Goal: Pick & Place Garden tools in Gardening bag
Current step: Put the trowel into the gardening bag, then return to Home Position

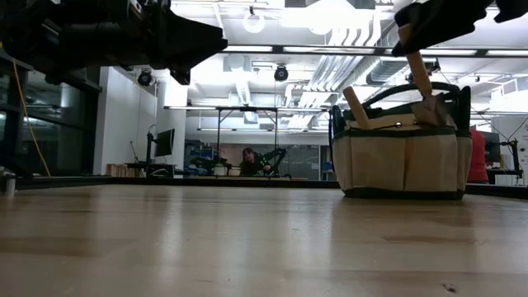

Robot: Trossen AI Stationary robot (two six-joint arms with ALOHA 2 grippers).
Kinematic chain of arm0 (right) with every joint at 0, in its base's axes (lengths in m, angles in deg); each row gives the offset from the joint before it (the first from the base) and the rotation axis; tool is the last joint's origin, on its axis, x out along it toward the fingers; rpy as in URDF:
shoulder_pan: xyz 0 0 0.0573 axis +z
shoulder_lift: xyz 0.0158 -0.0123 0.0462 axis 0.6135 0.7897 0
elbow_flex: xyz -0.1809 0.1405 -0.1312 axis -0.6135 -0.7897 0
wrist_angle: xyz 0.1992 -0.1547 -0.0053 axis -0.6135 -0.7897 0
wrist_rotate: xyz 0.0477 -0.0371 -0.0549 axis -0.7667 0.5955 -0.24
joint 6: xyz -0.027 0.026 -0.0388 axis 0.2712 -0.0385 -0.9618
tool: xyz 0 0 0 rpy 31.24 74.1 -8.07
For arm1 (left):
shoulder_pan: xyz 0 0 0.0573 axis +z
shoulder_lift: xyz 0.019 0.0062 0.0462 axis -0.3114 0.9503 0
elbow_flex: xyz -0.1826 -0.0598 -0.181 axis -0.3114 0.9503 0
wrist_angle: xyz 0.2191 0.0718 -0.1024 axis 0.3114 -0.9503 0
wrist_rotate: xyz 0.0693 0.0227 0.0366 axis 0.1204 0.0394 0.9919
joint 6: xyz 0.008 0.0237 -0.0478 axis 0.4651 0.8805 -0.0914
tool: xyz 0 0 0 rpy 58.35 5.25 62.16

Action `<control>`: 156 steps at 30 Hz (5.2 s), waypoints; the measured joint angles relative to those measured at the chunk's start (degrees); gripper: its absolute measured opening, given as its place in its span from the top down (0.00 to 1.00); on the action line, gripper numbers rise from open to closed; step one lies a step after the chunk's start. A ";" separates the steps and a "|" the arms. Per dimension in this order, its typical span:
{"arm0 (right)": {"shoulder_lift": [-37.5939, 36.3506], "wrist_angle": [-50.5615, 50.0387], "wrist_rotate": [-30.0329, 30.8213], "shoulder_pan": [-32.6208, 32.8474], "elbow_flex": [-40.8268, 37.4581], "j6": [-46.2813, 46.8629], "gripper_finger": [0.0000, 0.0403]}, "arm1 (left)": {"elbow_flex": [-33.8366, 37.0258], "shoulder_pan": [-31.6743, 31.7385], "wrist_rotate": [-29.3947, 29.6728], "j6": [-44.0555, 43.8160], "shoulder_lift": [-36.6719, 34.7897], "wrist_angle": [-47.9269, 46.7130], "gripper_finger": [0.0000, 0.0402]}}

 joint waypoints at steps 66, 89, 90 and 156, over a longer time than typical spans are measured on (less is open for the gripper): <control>-5.79 -3.58 -16.00 -22.39 0.00 1.99 0.79 | 0.00 0.00 -0.10 -0.91 0.00 -1.40 0.72; 1.52 -3.18 -0.01 -1.71 0.00 12.27 0.99 | 0.00 -0.01 3.06 -0.80 0.00 -1.74 0.72; 2.14 -3.18 2.44 -1.51 0.00 12.50 0.99 | 0.00 -0.01 3.04 -0.80 0.00 -1.74 0.72; -39.59 41.34 -1.73 6.75 -42.97 18.28 0.99 | 18.93 0.02 18.13 -0.28 -31.78 -16.88 0.72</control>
